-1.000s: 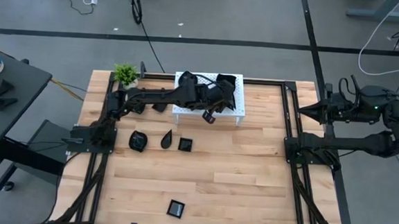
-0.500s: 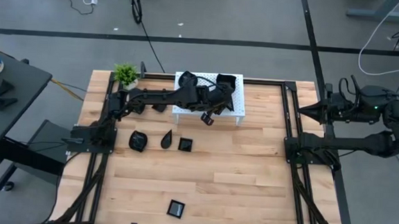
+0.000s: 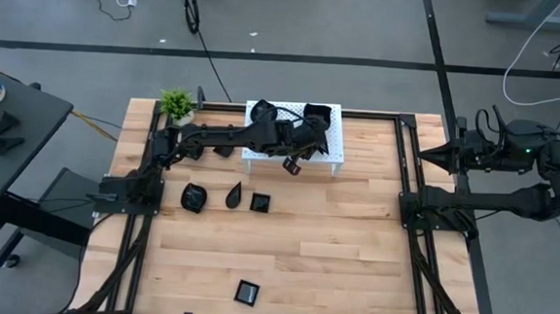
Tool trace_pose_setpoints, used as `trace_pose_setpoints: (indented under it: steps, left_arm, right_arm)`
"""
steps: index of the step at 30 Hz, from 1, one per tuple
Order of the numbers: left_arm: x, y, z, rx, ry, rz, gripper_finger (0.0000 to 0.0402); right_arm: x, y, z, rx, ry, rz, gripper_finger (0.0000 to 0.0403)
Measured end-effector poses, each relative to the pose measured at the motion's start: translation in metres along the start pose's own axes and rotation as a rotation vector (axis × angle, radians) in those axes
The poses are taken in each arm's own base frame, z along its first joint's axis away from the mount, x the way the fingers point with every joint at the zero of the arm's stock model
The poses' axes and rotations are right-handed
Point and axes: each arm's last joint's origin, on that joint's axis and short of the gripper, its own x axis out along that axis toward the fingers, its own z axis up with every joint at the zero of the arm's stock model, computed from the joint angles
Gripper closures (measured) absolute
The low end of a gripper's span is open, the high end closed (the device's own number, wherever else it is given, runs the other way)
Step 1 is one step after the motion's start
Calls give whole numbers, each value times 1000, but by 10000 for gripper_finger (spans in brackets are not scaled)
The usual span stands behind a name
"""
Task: Pick & Place Mini shaped plates
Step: Stack the drop-shaped plate on top of the drop-shaped plate on the shelf
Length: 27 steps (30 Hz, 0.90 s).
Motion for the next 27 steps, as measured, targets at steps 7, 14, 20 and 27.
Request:
trace_pose_setpoints:
  steps: [7, 14, 20, 27]
  left_arm:
    - [0, 0, 0, 19, -3, 4, 399]
    - [0, -4, 4, 19, 1, 14, 399]
    - [-5, -18, 8, 65, -5, -29, 399]
    - [-6, -19, 8, 88, 44, -3, 399]
  right_arm:
    - [0, 0, 0, 0, 0, 0, 383]
    - [0, 0, 0, 0, 0, 0, 383]
    - [0, 0, 0, 0, 0, 0, 383]
    - [0, 0, 0, 0, 0, 0, 383]
